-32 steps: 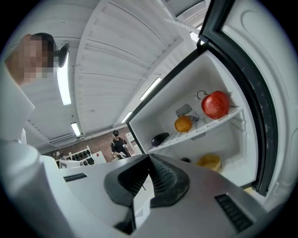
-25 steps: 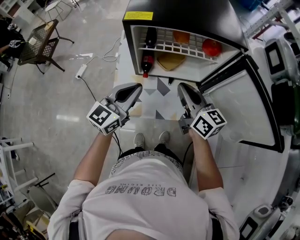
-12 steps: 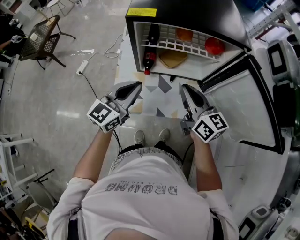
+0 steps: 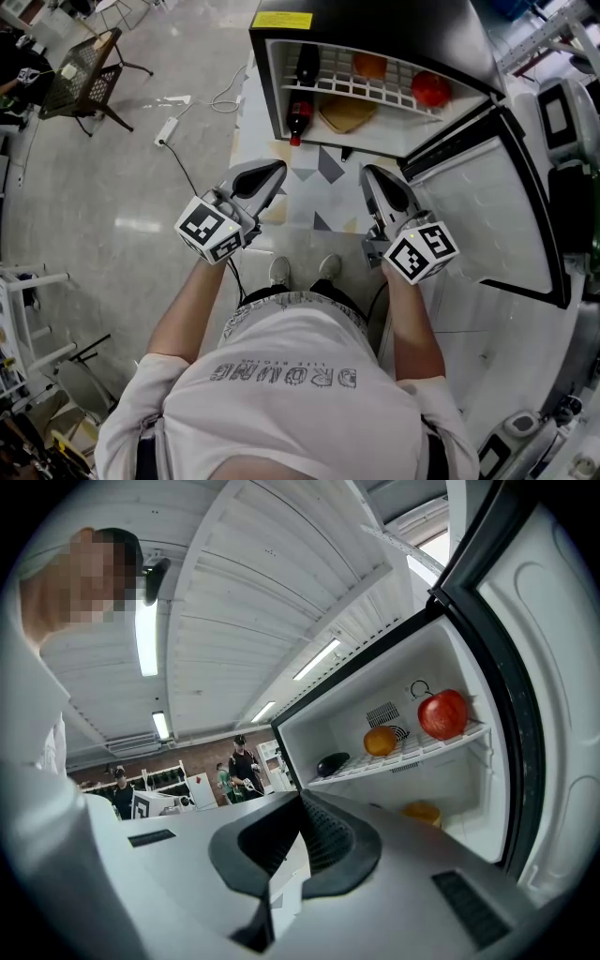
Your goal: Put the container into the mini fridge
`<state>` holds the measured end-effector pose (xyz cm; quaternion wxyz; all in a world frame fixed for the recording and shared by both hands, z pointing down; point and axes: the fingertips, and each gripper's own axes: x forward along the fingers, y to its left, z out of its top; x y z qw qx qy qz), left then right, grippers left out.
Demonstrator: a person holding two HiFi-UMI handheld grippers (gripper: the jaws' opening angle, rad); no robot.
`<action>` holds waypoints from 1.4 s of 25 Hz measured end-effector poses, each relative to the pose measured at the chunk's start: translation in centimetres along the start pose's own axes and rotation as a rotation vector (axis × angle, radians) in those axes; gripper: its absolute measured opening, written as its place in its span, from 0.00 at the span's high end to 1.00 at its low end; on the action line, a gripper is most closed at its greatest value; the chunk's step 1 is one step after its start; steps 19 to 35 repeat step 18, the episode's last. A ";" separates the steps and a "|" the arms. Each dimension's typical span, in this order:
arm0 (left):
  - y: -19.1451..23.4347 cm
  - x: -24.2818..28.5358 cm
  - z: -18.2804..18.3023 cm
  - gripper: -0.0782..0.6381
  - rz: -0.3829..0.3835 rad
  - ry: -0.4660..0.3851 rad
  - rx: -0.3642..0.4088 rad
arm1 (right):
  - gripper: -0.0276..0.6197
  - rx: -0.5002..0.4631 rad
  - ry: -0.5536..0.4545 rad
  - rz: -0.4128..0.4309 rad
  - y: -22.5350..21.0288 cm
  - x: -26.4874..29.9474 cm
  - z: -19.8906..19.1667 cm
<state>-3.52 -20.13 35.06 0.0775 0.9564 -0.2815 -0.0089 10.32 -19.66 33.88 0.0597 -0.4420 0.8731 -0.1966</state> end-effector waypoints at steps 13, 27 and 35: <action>-0.8 0.6 0.0 0.88 0.000 -0.006 -0.007 | 0.96 -0.028 0.006 -0.003 -0.4 -0.9 0.1; -1.0 0.7 0.1 0.88 -0.006 -0.004 0.012 | 0.96 -0.034 0.005 0.000 -0.4 -1.0 0.2; -1.0 0.7 0.1 0.88 -0.006 -0.004 0.012 | 0.96 -0.034 0.005 0.000 -0.4 -1.0 0.2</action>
